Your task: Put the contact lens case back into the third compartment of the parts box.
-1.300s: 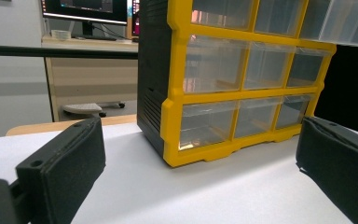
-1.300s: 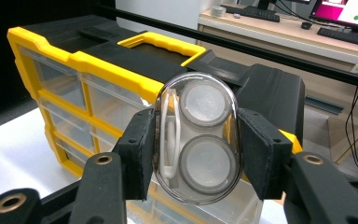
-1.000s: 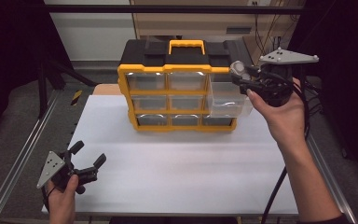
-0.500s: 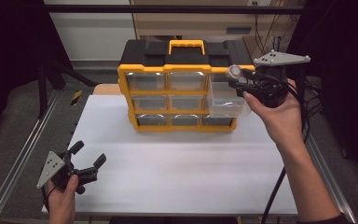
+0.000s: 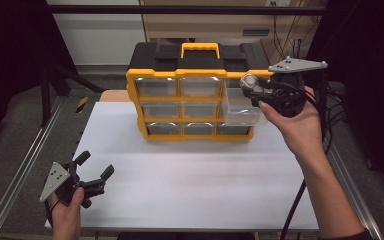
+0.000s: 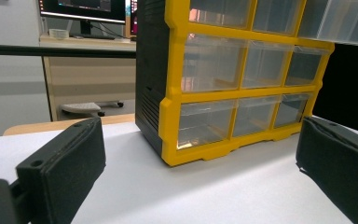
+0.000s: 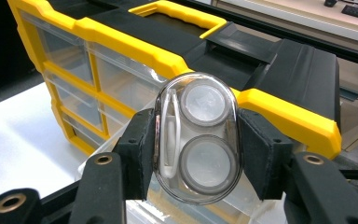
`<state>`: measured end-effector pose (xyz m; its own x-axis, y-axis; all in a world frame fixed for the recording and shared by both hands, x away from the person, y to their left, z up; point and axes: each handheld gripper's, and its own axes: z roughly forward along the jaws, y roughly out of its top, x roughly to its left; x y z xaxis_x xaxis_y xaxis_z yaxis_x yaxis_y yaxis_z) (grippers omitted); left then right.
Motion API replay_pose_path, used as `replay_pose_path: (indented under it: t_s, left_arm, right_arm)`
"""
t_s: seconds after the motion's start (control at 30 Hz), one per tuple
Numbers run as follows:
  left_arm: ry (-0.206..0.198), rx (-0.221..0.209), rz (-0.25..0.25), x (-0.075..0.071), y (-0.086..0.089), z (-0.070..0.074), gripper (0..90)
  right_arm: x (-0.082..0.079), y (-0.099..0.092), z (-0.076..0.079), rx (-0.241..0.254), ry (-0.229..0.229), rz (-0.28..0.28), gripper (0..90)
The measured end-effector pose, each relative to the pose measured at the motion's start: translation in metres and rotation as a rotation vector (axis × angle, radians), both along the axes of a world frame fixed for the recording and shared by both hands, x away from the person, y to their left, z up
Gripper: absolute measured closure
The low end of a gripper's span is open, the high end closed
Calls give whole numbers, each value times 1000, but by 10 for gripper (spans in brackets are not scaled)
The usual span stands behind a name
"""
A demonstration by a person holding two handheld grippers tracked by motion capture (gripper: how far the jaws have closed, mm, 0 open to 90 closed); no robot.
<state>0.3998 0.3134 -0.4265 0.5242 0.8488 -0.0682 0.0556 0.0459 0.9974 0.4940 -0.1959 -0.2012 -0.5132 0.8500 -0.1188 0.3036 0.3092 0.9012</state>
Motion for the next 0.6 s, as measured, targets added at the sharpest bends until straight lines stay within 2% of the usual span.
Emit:
replay_pose_path:
  t_s: [0.6]
  left_arm:
    - [1,4,-1,0,0,0,12]
  right_arm:
    - [3,1,-5,-34,56,8,491]
